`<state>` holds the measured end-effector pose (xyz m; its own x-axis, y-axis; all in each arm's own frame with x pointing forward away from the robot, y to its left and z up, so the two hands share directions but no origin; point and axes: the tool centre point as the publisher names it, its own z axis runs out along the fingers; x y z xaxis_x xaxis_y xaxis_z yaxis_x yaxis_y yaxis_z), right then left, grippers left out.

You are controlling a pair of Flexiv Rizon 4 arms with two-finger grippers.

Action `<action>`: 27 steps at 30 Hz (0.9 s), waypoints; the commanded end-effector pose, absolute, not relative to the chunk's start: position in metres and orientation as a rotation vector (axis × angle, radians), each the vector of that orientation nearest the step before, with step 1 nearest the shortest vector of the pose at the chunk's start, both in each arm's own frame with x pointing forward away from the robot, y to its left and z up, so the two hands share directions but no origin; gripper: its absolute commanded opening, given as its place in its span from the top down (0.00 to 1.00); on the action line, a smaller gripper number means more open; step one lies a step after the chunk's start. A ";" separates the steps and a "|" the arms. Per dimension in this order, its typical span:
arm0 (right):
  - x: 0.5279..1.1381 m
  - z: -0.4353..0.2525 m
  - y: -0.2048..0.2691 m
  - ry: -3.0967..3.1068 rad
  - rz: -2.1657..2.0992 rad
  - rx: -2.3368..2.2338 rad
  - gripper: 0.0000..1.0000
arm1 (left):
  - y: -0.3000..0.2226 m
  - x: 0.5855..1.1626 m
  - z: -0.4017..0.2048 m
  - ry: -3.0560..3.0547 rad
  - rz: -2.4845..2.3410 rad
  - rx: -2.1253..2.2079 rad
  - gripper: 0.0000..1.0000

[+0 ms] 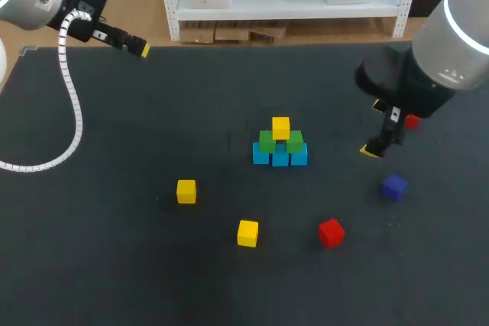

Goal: Place the blue cubes, place green cubes on the blue cubes, place the yellow cubes on the green cubes, then place the red cubes on the yellow cubes, and place purple cube on the red cubes.

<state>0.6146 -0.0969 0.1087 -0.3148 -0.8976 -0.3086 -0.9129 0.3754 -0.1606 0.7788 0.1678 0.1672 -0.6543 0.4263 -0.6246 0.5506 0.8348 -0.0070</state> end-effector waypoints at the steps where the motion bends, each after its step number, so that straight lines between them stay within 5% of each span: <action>1: 0.613 0.107 -0.099 2.295 0.063 -1.583 0.00 | 0.168 0.779 0.167 2.378 -0.263 0.714 0.00; 27: 0.618 0.102 -0.096 2.191 0.216 -1.354 0.00 | 0.168 0.779 0.167 2.378 -0.263 0.714 0.00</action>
<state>0.6208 -0.0881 0.1098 -0.3477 -0.8493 -0.3971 -0.8931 0.4290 -0.1355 0.7788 0.1678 0.1672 -0.6543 0.4263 -0.6246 0.5505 0.8348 -0.0070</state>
